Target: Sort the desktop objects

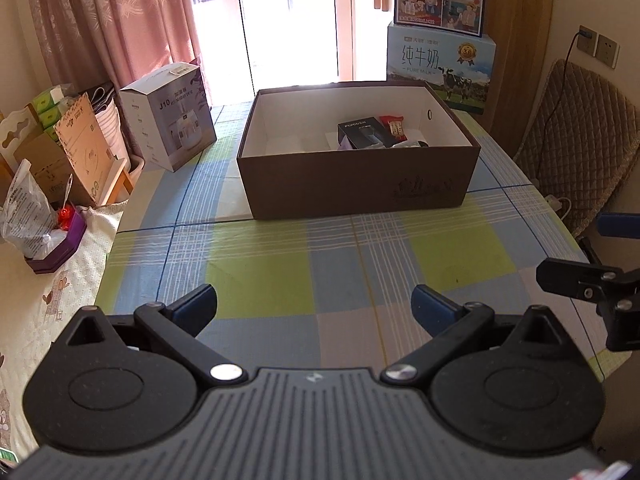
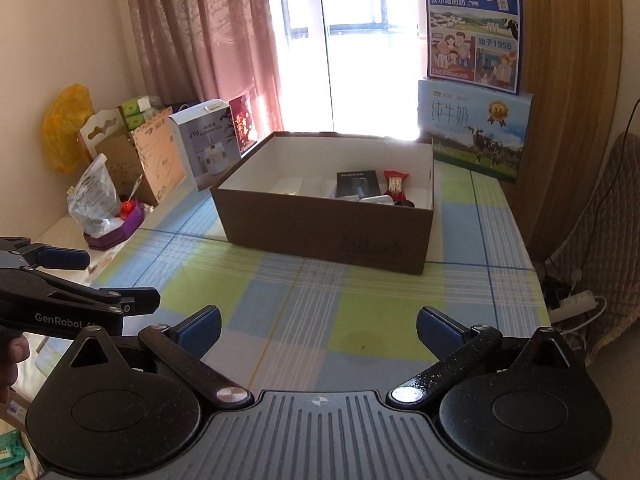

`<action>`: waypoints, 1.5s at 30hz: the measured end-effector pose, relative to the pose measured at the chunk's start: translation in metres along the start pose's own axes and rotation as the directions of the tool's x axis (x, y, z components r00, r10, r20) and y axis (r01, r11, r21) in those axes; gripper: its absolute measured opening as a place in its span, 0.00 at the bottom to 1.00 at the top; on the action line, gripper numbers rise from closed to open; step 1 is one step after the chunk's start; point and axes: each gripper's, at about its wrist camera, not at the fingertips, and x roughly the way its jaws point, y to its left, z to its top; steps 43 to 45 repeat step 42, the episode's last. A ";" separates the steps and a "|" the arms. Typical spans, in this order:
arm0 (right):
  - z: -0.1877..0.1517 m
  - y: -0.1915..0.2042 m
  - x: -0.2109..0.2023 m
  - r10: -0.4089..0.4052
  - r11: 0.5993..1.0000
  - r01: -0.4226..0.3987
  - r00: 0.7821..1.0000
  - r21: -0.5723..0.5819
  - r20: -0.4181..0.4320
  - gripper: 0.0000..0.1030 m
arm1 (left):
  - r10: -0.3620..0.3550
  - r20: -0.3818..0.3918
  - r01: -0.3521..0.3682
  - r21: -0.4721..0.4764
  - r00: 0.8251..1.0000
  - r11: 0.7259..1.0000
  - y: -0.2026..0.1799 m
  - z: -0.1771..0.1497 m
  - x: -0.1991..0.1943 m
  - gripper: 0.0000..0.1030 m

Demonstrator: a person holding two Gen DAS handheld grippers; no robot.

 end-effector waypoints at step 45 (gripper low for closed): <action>-0.013 -0.014 0.007 0.006 1.000 -0.005 0.998 0.014 -0.068 0.98 | -0.009 -0.019 0.009 0.036 1.000 0.999 -0.016 -0.006 0.001 0.99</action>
